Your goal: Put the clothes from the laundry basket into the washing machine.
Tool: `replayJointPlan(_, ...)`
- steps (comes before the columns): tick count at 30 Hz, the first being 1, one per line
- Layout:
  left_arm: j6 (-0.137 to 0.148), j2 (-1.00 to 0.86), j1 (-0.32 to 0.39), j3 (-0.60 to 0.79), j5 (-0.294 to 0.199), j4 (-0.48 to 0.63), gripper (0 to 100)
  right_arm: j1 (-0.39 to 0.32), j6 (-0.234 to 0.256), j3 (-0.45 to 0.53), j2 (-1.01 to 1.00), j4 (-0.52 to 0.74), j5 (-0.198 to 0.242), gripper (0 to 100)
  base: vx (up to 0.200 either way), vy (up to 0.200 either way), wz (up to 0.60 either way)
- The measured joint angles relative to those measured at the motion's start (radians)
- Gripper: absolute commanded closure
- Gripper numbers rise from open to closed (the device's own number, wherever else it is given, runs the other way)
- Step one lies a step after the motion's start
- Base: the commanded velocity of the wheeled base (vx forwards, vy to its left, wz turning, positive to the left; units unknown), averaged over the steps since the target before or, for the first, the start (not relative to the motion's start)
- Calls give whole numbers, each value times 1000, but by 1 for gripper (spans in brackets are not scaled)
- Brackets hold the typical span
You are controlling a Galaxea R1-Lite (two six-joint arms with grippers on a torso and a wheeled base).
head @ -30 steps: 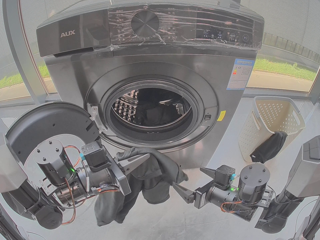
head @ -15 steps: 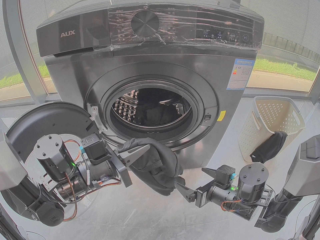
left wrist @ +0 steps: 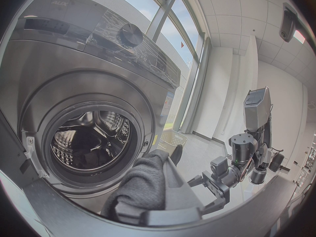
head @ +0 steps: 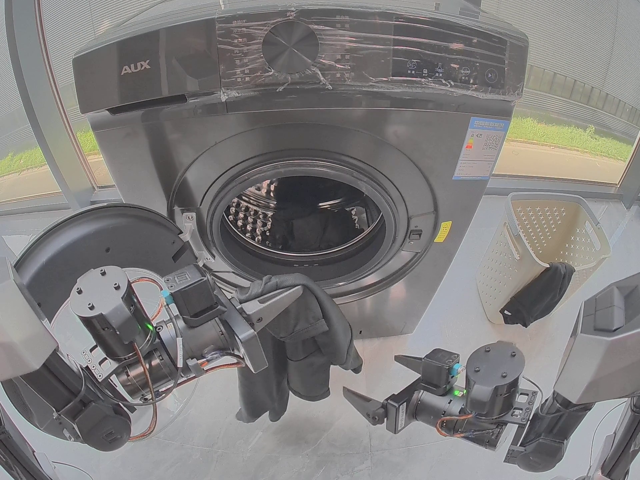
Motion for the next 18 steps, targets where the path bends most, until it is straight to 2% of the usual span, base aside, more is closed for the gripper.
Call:
replayJointPlan(1,0,0,0,0,0,0,100,7,-2,2,10,-1,16,0,0,0,0)
replayJointPlan(9,0,0,4,0,0,0,100,7,-16,-4,60,-30,56,0,0,0,0)
replayJointPlan(18,0,-3,7,0,0,0,100,-80,-36,-72,127,-33,69,0,0,0,0)
